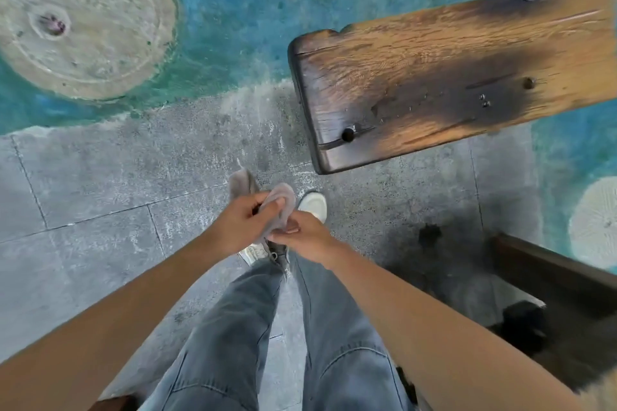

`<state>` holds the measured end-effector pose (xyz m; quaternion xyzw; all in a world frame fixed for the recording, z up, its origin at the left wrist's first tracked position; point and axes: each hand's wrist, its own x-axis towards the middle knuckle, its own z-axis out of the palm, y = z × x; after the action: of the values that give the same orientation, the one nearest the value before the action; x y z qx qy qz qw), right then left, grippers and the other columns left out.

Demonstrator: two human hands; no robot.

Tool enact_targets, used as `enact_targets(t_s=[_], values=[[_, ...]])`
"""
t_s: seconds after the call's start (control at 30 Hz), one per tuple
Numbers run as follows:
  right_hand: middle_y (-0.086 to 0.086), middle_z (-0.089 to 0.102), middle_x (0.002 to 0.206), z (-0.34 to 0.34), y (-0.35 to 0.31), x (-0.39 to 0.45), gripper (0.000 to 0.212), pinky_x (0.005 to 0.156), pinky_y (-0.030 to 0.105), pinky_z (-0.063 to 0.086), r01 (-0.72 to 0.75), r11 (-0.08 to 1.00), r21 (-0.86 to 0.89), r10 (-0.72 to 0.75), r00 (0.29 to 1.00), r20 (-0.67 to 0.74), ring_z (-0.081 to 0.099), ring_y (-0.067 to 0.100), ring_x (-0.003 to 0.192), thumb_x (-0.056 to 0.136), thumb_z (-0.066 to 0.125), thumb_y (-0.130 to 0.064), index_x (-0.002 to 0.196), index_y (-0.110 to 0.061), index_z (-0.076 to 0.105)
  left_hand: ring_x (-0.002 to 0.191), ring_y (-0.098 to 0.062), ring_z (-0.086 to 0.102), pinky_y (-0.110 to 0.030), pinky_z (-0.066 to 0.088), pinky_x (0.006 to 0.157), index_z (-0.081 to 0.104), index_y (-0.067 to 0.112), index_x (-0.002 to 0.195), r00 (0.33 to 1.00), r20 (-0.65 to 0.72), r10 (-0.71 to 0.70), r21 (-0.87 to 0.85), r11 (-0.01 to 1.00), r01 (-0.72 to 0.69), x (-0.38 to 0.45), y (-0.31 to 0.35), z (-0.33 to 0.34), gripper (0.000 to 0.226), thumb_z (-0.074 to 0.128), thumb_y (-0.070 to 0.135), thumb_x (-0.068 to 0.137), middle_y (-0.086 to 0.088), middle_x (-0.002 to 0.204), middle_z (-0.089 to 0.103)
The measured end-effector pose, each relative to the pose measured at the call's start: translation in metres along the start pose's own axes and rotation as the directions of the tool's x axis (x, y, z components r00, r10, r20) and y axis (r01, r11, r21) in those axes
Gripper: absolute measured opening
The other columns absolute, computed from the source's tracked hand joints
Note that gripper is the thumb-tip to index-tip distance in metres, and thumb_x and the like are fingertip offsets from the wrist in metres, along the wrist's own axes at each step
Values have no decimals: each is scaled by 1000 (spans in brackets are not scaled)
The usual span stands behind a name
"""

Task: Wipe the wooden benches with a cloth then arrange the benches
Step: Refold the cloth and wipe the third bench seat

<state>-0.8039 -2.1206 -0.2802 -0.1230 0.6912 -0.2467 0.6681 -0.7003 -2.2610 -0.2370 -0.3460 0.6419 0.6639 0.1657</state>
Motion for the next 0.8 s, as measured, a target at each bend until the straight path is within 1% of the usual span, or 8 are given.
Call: enact_targets(t_s=[0.07,0.2,0.27,0.43,0.5,0.6,0.7,0.8], values=[[-14,70,84,-13,-2,7,22,66,7,47,-6,999,-47,4,998,-58,63,-10,71,85,80,-23,104,-17,69,56,4,59,-5,43,56,72,15,97,1000,-24,9,29,1000,-8,17,14,-2,30,48,32,104,8,67,67],[5,70,93,-36,-5,4,24,85,40,55,7,987,-159,-21,996,-89,67,20,88,91,73,-31,101,-10,70,52,0,48,-16,39,53,68,19,82,999,-11,53,122,991,-51,46,48,-19,25,53,22,102,9,61,56],[6,68,96,-54,-8,-5,24,84,47,52,76,982,-171,-94,991,-97,65,19,88,96,64,-34,100,-10,70,53,-1,47,-17,39,55,66,21,80,1000,25,-1,134,991,-2,60,73,-30,26,53,18,102,10,60,54],[-16,50,67,-109,-13,-48,25,60,25,33,155,984,83,-129,957,-261,44,3,63,101,52,-43,84,-26,57,73,-4,61,-16,44,66,72,25,95,954,147,-261,128,962,243,75,120,-48,13,61,19,98,9,79,67],[-16,38,60,-139,-10,-63,33,58,27,29,160,983,92,-117,926,-358,35,4,60,101,55,-43,71,-31,48,86,-10,63,-24,49,76,70,30,92,904,258,-341,138,939,315,73,137,-37,13,65,18,93,2,94,68],[-10,34,61,-184,2,-84,33,56,29,28,160,986,-37,-163,922,-352,33,4,59,100,58,-41,74,-22,50,88,-17,64,-35,53,81,66,24,84,829,399,-391,146,920,363,76,153,-1,18,65,7,90,-8,98,68],[6,53,68,-226,7,-92,33,59,33,40,146,969,-200,-218,885,-411,48,17,61,99,53,-50,86,-21,60,91,-19,66,-34,55,80,60,14,74,884,316,-345,158,938,309,100,160,31,19,66,2,86,-2,89,68],[-2,61,72,-263,-14,-70,27,64,30,43,122,947,-298,-260,834,-486,56,13,67,98,55,-49,90,-26,66,94,-29,71,-44,62,82,68,8,96,924,187,-333,-58,935,349,142,162,35,13,73,8,83,-15,94,71]])
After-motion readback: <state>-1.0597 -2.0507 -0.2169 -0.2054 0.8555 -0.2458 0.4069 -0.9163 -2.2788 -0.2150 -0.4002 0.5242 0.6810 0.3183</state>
